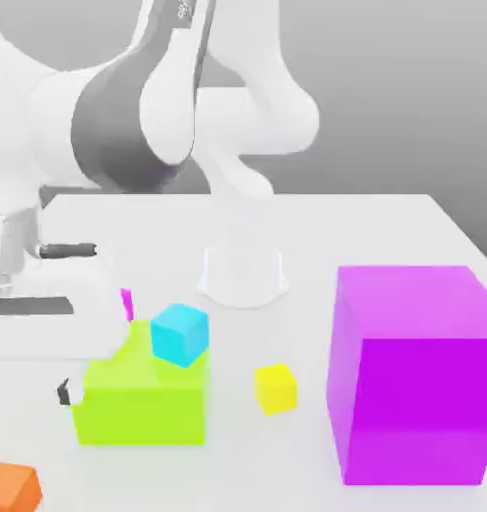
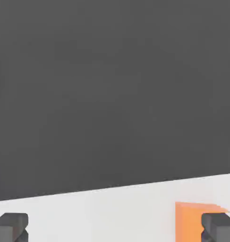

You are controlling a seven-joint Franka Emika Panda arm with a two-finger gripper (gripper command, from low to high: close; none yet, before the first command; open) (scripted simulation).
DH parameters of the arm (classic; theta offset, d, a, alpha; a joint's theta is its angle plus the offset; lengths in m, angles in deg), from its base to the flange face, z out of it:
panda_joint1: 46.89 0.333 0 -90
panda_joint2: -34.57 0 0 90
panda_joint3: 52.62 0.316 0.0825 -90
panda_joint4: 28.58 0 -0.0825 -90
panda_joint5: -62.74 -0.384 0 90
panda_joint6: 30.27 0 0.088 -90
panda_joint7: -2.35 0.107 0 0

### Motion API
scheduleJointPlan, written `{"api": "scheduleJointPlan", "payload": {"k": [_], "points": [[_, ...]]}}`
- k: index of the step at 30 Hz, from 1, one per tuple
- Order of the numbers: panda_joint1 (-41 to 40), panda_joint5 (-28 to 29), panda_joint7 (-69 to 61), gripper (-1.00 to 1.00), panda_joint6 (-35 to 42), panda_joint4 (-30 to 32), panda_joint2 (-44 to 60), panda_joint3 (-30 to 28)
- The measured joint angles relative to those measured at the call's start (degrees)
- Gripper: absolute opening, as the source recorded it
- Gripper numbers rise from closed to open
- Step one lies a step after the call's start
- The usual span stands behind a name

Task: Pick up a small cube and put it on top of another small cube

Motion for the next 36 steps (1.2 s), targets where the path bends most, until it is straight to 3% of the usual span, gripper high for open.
{"api": "scheduleJointPlan", "payload": {"k": [5,9,10,16,21,36], "points": [[-2.7,1.1,-2.1,0.0,-2.9,-0.8,9.0,-1.4],[-5.7,-2.0,-4.8,0.0,-8.5,-2.6,17.3,1.7],[-6.3,-2.6,-5.3,-1.0,-9.4,-2.9,18.6,2.4],[-6.6,-3.0,-5.5,-1.0,-9.8,-3.1,19.3,2.7],[-3.5,1.3,-3.0,-1.0,-4.4,-0.6,11.3,-0.8],[11.3,18.1,-15.9,-1.0,-5.9,28.9,-17.2,5.8]]}}
